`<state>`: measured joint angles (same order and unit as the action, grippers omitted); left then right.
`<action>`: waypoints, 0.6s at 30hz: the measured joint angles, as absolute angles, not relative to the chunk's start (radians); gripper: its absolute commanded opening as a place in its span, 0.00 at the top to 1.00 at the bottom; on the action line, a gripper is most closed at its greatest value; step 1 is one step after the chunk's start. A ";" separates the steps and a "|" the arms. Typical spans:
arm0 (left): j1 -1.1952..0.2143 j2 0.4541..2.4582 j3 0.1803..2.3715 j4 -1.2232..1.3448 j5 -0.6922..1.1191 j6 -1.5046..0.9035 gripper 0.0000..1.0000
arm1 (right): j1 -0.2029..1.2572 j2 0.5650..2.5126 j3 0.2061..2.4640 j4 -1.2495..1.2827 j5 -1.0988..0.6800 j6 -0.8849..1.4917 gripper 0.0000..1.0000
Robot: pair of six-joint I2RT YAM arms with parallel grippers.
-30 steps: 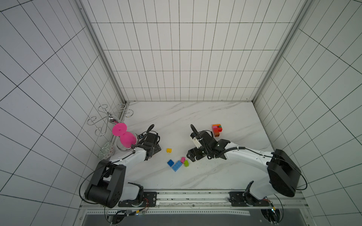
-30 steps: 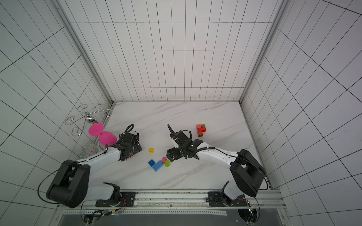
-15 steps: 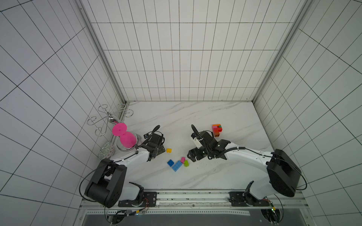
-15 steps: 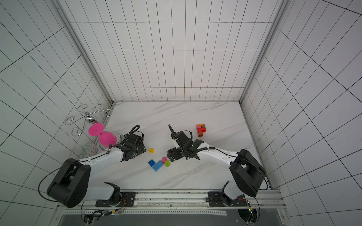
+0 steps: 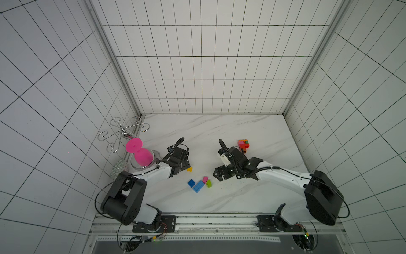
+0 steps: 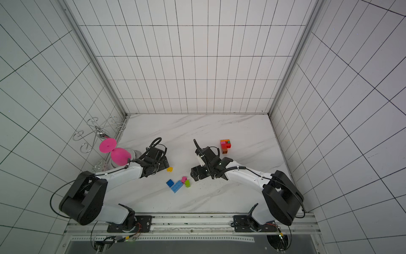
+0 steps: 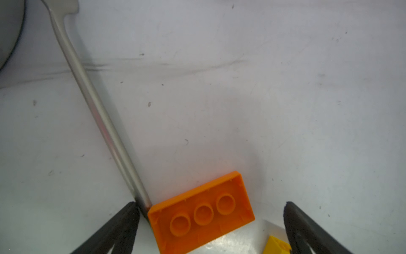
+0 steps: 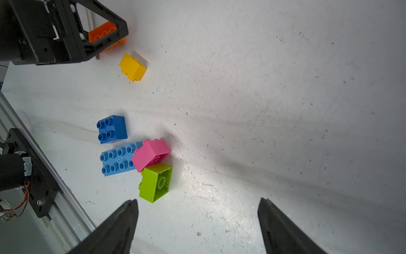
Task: Assemble the letter p with lego
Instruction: Move the lego brick at the center of the board.
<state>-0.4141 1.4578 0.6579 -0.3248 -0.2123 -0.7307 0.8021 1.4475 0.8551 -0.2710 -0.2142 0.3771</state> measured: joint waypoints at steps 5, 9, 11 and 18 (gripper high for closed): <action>-0.439 1.486 0.682 -0.284 -0.164 -0.710 0.03 | 0.788 1.439 0.846 -0.271 -0.216 0.379 0.11; -0.459 1.492 0.688 -0.262 -0.126 -0.699 0.03 | 0.785 1.439 0.846 -0.271 -0.216 0.382 0.13; -0.461 1.486 0.688 -0.262 -0.115 -0.698 0.03 | 0.785 1.439 0.846 -0.271 -0.220 0.382 0.15; -0.461 1.345 0.661 -0.311 -0.108 -0.694 0.03 | 0.810 1.439 0.846 -0.259 -0.239 0.384 0.27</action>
